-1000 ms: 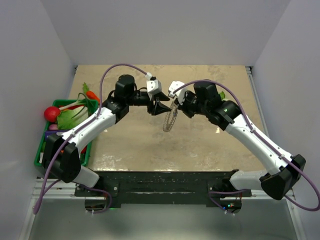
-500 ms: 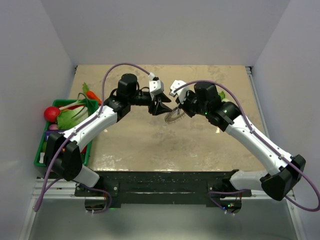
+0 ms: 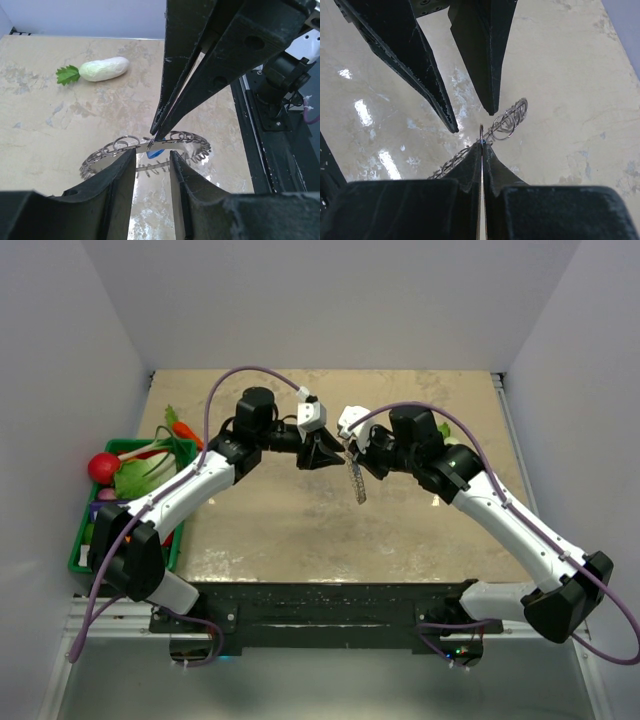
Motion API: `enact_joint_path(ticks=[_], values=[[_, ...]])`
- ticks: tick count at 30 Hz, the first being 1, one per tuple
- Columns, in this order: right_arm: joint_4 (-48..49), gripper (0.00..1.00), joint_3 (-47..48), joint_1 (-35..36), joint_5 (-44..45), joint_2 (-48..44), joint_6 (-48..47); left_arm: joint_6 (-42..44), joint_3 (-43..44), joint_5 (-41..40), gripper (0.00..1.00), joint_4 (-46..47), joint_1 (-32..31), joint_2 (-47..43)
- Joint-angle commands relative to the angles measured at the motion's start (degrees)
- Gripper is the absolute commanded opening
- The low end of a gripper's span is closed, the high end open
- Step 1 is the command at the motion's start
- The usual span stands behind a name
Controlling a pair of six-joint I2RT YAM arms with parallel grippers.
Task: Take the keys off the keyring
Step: Remove the key from the keyring.
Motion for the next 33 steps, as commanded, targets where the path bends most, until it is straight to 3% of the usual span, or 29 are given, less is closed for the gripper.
enact_joint_path(ticks=[1, 12, 15, 20, 29, 33], values=[[1.29, 0.00, 1.32, 0.08, -3.47, -0.42, -0.93, -1.76, 1.10, 3.19, 0.36, 4.04, -0.39, 0.23], [1.11, 0.00, 1.50, 0.08, -4.71, 0.11, -0.58, -1.94, 0.83, 2.49, 0.30, 4.31, -1.53, 1.28], [1.11, 0.00, 1.41, 0.08, -4.71, -0.07, -0.58, -1.94, 0.83, 2.66, 0.24, 4.31, -1.80, 1.37], [1.55, 0.00, 0.97, 0.08, -3.92, -0.07, -0.58, -1.94, 0.74, 3.19, 0.01, 4.31, -1.89, 1.28], [1.64, 0.00, 1.06, 0.16, -3.83, -0.42, -0.67, -0.88, 0.39, 4.94, 0.00, 3.69, -2.24, 0.93], [1.63, 0.21, 0.53, -0.10, -3.22, -2.79, -2.68, -0.53, -0.22, 6.34, 0.00, 3.52, -2.24, -0.21]])
